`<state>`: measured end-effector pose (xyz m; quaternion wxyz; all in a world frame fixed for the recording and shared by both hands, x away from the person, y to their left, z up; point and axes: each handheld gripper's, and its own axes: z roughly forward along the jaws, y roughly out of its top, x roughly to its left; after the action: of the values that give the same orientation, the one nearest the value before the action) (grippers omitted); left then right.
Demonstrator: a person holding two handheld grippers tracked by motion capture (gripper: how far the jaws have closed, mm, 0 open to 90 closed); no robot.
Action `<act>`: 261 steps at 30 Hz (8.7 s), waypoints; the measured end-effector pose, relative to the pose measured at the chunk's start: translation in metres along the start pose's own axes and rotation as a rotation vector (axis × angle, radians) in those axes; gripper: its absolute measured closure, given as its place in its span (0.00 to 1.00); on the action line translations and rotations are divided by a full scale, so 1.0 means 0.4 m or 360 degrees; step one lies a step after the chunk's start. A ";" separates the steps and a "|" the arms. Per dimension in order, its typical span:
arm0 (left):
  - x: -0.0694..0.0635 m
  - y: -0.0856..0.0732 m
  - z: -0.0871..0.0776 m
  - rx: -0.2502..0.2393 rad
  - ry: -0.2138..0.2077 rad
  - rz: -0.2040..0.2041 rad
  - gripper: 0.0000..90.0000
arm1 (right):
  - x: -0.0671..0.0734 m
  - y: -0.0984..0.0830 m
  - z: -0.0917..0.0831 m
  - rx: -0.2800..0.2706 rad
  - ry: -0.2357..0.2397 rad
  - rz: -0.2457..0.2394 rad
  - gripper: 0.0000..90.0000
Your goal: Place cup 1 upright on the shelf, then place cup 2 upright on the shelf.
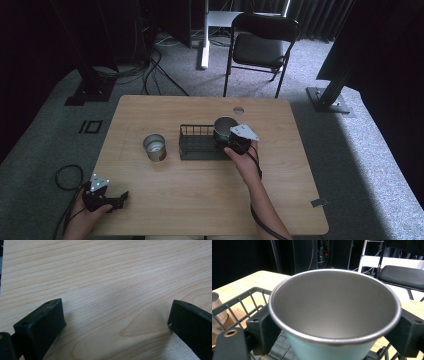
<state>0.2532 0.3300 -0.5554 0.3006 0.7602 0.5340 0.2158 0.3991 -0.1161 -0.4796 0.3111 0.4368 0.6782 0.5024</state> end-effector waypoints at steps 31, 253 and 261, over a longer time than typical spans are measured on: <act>0.000 0.000 0.000 0.0000 0.0000 0.0000 0.01 | -0.013 -0.030 -0.098 0.0042 0.0106 -0.0070 0.12; -0.068 0.279 0.107 -0.0407 -0.0291 -0.0099 0.02 | -0.271 -0.301 -0.330 0.0728 0.0319 -0.0214 0.12; -0.077 0.299 0.127 -0.0456 -0.0287 -0.0055 0.02 | -0.271 -0.302 -0.330 0.0728 0.0320 -0.0214 0.12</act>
<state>0.3573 0.2598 -0.5103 0.4563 0.7166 0.4815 0.2156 0.2979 -0.2819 -0.5567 0.1682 0.3975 0.8292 0.3551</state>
